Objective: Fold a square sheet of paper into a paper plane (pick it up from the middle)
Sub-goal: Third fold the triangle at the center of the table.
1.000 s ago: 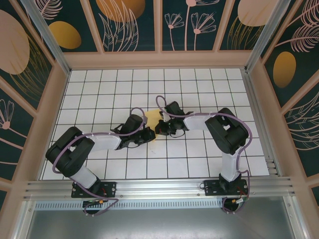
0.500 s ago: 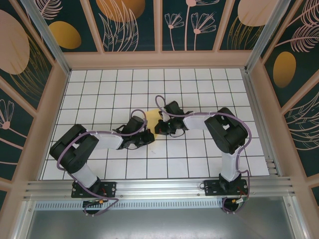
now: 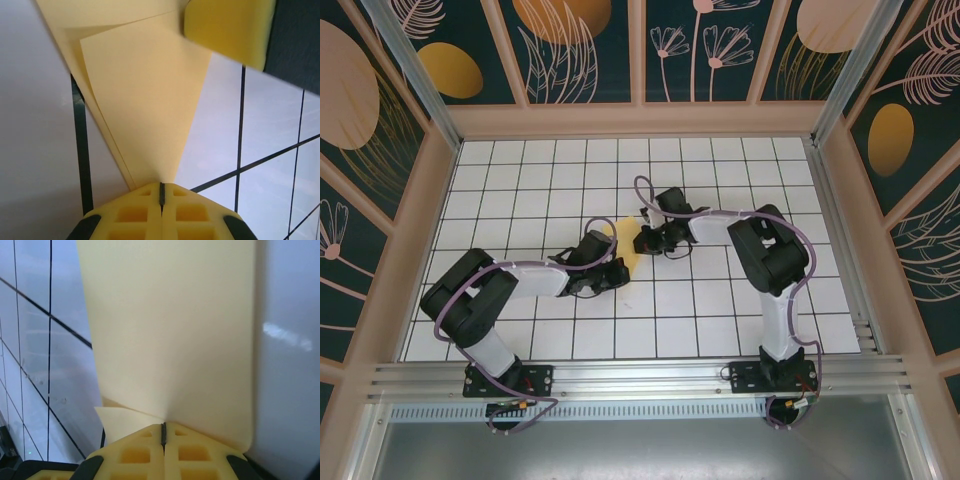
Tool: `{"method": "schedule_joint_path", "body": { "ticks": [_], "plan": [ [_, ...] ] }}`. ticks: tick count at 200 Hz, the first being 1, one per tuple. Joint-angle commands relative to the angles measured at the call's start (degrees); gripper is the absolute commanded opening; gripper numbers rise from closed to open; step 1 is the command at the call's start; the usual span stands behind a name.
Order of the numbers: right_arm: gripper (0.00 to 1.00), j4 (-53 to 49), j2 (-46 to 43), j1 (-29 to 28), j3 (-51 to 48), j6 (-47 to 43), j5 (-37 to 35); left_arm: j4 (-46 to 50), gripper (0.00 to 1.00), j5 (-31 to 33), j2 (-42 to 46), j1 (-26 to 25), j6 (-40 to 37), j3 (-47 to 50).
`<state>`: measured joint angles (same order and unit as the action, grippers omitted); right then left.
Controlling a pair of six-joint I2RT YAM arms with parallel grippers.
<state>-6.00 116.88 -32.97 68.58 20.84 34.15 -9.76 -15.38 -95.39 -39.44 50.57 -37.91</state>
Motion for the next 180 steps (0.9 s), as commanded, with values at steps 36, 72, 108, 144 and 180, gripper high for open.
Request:
{"method": "schedule_joint_path", "body": {
  "ticks": [36, 72, 108, 144, 180],
  "plan": [
    [0.03, -3.0, 1.6, 2.9, 5.2, -2.3, -5.8, 10.6, 0.04, 6.0, -3.9, 0.2, -2.1, 1.1],
    [0.04, -1.4, -5.3, 2.8, 3.2, -0.9, -6.8, 10.6, 0.04, 6.5, -3.8, 0.2, -1.9, 0.9],
    [0.04, -0.3, -10.5, -0.1, -2.0, -1.1, -5.6, 10.4, 0.05, 6.7, -3.7, 0.2, -1.8, 0.8],
    [0.04, 0.7, -8.6, -2.7, -5.2, -0.5, -3.9, 10.4, 0.05, 6.8, -3.7, 0.2, -1.9, 0.7],
    [0.04, 0.1, -4.2, -2.6, -2.8, -1.2, -3.3, 11.0, 0.04, 6.7, -3.8, 0.2, -2.4, 0.7]
  ]
}}
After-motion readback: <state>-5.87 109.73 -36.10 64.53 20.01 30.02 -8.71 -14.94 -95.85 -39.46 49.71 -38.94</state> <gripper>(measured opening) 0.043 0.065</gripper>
